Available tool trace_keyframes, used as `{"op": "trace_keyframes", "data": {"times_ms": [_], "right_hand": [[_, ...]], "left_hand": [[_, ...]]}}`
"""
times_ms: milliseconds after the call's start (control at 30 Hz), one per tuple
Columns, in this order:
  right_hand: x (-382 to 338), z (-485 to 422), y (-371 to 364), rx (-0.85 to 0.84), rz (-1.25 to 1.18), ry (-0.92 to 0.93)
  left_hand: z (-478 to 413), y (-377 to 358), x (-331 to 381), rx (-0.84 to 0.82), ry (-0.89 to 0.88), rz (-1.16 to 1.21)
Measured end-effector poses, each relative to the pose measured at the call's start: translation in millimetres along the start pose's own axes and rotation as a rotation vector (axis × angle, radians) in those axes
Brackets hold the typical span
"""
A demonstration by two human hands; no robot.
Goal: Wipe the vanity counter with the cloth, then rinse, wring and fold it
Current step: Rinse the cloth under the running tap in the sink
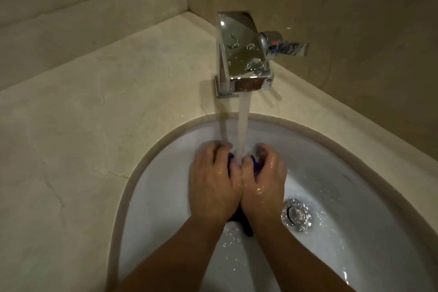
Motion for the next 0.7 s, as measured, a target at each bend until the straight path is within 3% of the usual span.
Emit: {"op": "trace_keyframes", "data": {"times_ms": [67,133,233,333,433,533,633,700], "right_hand": [[4,0,-7,0.005,0.229,0.1],[10,1,-9,-0.01,0.294,0.155],[20,-2,-16,-0.044,0.357,0.249],[29,-11,-22,-0.083,0.306,0.198],[20,-15,-14,-0.078,0.353,0.223],[15,-26,-5,-0.148,0.296,-0.035],[4,-26,2,-0.196,0.285,0.022],[-13,-24,13,-0.124,0.104,0.116]], "left_hand": [[0,-1,2,-0.029,-0.131,-0.1],[1,0,3,-0.027,-0.207,-0.148],[1,-3,0,-0.04,-0.18,-0.192],[-1,-12,0,-0.112,-0.124,-0.306],[-9,-11,5,-0.06,-0.044,-0.219],[-13,-12,10,-0.076,0.053,-0.185],[-12,-11,9,-0.144,0.121,-0.078],[-17,-2,10,-0.102,0.096,0.052]]}}
Point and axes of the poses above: each hand's wrist, its own z-axis away from the middle knuckle, its own y-axis out of the back of the hand, x = y × z, the point moved 3 cm from there along -z, towards the middle knuckle, and after that the axes turned 8 degrees about z, right-handed, at the moved point
